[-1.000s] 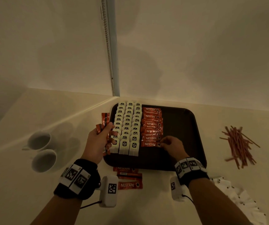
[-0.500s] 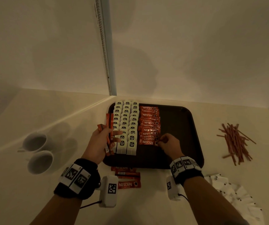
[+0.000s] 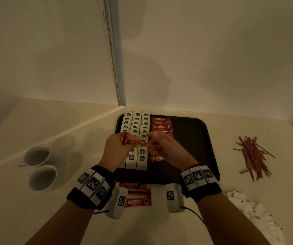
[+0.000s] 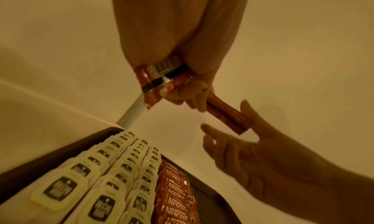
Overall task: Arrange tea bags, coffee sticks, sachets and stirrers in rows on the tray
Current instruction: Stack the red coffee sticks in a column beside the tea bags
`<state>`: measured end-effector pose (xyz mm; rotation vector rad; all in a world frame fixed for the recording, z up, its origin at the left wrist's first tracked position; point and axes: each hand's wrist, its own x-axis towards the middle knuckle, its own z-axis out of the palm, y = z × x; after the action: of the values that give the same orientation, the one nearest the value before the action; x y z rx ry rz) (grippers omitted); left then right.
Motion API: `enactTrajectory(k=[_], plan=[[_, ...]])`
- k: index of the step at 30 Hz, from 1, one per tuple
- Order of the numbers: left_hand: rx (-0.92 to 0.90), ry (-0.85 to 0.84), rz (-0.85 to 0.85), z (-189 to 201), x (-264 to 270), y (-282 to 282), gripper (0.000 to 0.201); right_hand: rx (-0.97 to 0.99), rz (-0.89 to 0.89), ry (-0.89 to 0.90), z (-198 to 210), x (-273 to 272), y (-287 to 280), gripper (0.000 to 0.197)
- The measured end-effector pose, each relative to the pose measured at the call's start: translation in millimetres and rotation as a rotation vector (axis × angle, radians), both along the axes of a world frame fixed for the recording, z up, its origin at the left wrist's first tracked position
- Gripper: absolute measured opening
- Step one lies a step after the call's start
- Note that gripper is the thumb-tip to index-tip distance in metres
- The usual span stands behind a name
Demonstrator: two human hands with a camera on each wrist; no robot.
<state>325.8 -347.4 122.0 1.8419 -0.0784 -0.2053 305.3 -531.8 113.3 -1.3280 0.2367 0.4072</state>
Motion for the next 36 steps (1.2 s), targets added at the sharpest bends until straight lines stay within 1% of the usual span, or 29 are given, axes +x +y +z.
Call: enactTrajectory(k=[1,3,5,6,8,10,13,17,20,22,25,27,29,31,33,36], plan=[[0.015,-0.033,-0.008,2.1,0.3,-1.7,0.026,-0.006,0.044,-0.034,4.9,0.3,3.7,0.02],[0.021,-0.062,0.002,5.9,0.6,-1.8,0.029,-0.043,0.06,-0.115,8.2,1.1,6.3,0.019],[-0.034,-0.008,0.062,9.3,1.2,2.0,0.04,-0.066,0.021,-0.17,8.2,1.1,5.1,0.018],[-0.087,0.041,0.097,10.9,1.6,4.3,0.042,-0.081,-0.003,-0.192,8.6,0.6,4.3,0.018],[-0.204,0.134,0.119,15.2,1.2,7.3,0.037,-0.117,-0.031,-0.224,7.9,0.4,4.0,0.018],[-0.237,0.155,0.104,18.9,-0.4,5.6,0.028,-0.138,-0.03,-0.255,6.8,0.0,6.2,0.019],[-0.213,0.103,0.142,20.8,-2.1,-0.3,0.017,-0.127,-0.027,-0.253,7.5,-1.7,12.0,0.019],[-0.183,0.063,0.158,22.3,-3.6,-3.0,0.014,-0.123,-0.013,-0.258,7.5,-2.4,17.6,0.016],[-0.081,0.008,0.149,23.6,-3.7,-1.9,0.008,-0.021,-0.016,-0.196,6.8,-2.4,20.1,0.017],[-0.058,-0.008,0.141,23.1,-2.8,-0.4,0.008,-0.012,-0.016,-0.185,6.8,-2.4,21.2,0.016],[-0.063,0.038,0.105,21.9,-2.4,2.2,0.012,-0.009,-0.039,-0.186,8.9,-3.3,21.8,0.014],[-0.083,0.07,0.084,20.4,-2.5,3.7,0.011,-0.071,-0.048,-0.213,12.6,-3.5,20.3,0.013],[-0.131,0.107,0.091,18.1,-3.3,5.1,0.013,-0.153,-0.042,-0.256,18.6,-3.0,19.1,0.014],[-0.186,0.136,0.132,15.9,-4.3,4.6,0.015,-0.179,-0.064,-0.285,25.0,-1.3,17.2,0.015],[-0.215,0.136,0.175,15.4,-5.6,2.2,0.015,-0.187,-0.092,-0.286,30.1,0.4,14.3,0.015],[-0.204,0.083,0.203,17.5,-7.2,-2.2,0.013,-0.177,-0.114,-0.263,33.0,1.1,10.6,0.013]])
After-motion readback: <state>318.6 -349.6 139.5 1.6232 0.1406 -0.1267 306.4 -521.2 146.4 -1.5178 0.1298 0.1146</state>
